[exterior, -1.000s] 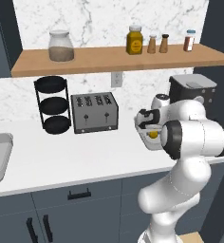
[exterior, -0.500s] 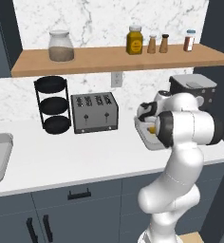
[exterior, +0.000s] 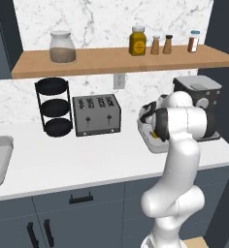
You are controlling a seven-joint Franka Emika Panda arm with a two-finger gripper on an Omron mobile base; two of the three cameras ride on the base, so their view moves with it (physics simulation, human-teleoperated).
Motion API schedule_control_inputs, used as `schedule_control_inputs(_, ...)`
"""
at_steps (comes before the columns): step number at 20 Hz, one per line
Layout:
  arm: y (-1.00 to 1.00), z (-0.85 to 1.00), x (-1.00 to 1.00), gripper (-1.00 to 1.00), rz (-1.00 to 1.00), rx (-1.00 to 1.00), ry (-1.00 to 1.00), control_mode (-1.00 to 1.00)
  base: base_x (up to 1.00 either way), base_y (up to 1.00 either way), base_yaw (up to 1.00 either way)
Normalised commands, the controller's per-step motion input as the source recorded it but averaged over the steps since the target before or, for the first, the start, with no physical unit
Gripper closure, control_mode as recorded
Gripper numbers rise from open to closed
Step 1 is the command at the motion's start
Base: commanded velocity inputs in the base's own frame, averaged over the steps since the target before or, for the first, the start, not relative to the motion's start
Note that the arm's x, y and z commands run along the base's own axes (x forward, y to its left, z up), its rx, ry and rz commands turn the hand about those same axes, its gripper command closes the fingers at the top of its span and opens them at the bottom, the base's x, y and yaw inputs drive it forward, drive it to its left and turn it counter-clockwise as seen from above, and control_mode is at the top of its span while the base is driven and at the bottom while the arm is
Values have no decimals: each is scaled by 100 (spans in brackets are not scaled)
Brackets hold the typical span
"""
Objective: Place one lemon and one chicken drumstick in each tupperware on the nearby counter, to pack two identical lunches.
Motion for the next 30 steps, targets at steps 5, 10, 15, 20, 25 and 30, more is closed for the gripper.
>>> schedule_control_inputs(5, 2, -10, 0, 100, 0, 0, 0, -100, 0, 0, 0)
schedule_control_inputs(10, 19, 33, -2, -100, 0, -9, 0, -100, 0, 0, 0)
schedule_control_inputs(15, 2, 40, -12, -100, 0, -5, 0, -100, 0, 0, 0)
schedule_control_inputs(20, 0, 41, -43, -100, 0, -1, -6, -100, 0, 0, 0)
schedule_control_inputs(25, 0, 21, -100, -100, 0, 0, -1, -100, 0, 0, 0)
schedule_control_inputs(30, 20, 31, -98, -100, -2, 0, 0, -100, 0, 0, 0)
